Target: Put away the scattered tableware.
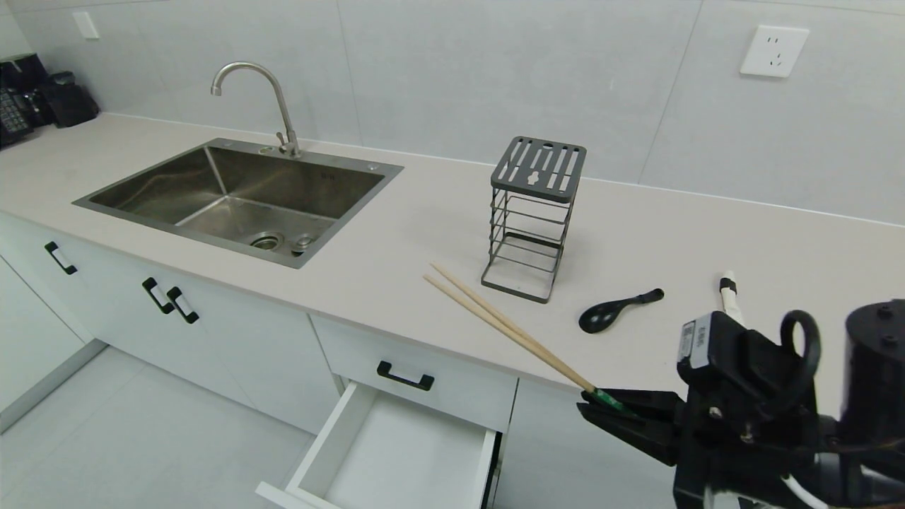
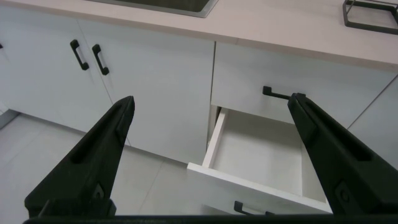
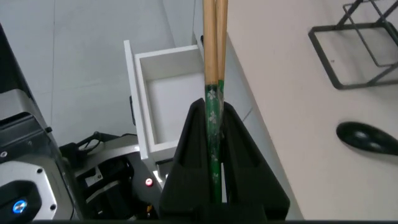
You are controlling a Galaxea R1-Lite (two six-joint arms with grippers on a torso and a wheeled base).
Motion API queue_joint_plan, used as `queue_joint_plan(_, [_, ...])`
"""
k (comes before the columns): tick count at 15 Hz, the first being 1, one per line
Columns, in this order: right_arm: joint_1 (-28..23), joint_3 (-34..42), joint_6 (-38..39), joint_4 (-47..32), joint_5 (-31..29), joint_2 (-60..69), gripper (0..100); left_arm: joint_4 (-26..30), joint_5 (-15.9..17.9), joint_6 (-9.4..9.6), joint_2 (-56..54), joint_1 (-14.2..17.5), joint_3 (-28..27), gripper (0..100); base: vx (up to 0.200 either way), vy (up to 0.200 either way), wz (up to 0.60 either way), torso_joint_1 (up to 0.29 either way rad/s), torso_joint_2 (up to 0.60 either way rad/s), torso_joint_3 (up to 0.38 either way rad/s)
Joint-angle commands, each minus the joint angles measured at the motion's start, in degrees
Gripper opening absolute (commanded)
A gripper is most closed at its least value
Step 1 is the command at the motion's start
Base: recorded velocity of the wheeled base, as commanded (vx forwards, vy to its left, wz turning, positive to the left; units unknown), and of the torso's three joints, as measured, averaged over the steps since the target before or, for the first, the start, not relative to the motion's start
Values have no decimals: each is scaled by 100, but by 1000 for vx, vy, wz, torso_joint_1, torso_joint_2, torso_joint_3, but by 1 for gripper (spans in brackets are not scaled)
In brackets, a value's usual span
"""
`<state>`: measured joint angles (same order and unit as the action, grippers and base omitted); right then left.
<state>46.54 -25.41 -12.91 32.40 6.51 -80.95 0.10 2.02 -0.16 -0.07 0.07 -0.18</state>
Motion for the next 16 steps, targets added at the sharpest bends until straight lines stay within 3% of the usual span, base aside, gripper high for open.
queue_joint_plan(1, [92,-114,-1,12,-36,-457,0,-1,0,-2,7,1,1,100,0,0,0,0,0,0])
queue_joint_plan(12, [1023,-914,421,152,-291,-1477,0,-1,0,-2,7,1,1,100,0,0,0,0,0,0])
queue_joint_plan(15, [1146,-1599,438,-595,-1521,-1468,0,-1,0,-2,7,1,1,100,0,0,0,0,0,0])
queue_joint_plan(16, [1164,-1625,456,-709,-1609,-1450,0,-1,0,-2,7,1,1,100,0,0,0,0,0,0])
